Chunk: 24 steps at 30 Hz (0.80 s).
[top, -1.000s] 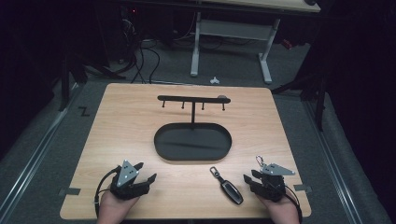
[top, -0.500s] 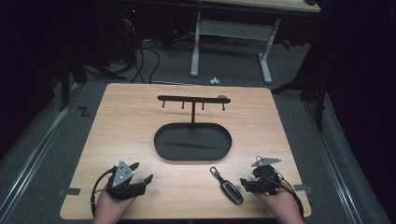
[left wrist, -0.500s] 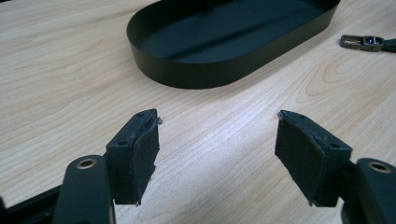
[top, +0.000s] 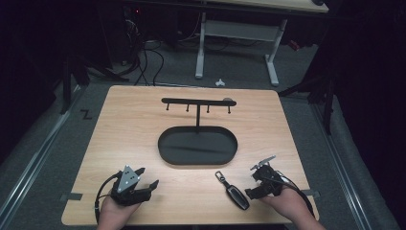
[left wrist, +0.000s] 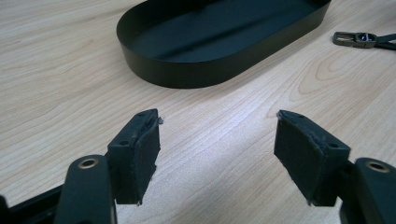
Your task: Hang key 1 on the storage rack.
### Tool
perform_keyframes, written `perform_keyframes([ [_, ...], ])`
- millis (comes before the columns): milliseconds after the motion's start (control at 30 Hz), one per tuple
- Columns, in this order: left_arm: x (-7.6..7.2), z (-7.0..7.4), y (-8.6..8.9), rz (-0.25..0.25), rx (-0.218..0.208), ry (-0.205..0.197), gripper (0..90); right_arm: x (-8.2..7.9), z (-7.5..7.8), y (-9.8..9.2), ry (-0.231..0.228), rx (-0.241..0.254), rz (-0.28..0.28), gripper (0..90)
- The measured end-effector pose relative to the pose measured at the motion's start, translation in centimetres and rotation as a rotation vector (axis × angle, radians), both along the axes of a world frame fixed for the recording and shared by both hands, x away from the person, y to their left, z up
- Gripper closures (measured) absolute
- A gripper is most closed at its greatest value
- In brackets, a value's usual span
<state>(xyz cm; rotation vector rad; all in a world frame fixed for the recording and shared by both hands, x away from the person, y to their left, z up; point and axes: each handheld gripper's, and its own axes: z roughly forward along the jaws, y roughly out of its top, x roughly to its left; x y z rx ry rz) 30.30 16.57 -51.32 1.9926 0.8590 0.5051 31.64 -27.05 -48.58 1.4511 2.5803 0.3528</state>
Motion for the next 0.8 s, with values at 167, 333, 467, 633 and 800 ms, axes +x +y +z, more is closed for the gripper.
perform_keyframes([
  [167, 0.0, 0.0, 0.0, -0.009, 0.003, 0.000, 31.8, 0.4, 0.6, 0.8, 0.050, -0.012, 0.014, 17.5],
  [333, 0.0, 0.0, 0.0, -0.009, 0.000, -0.002, 31.7, 1.1, 1.1, 1.1, 0.075, -0.018, 0.031, 15.4],
  [467, 0.0, 0.0, 0.0, -0.013, 0.004, -0.006, 31.7, 1.5, 1.3, 1.6, 0.079, -0.062, 0.024, 11.6],
  [633, 0.1, 0.0, 0.0, -0.017, 0.007, -0.003, 31.7, 2.0, 1.7, 2.6, 0.111, -0.083, 0.053, 12.4],
  [800, 0.1, 0.0, -0.1, -0.020, 0.007, -0.005, 31.6, 2.4, 2.0, 3.8, 0.129, -0.078, 0.065, 14.9],
])
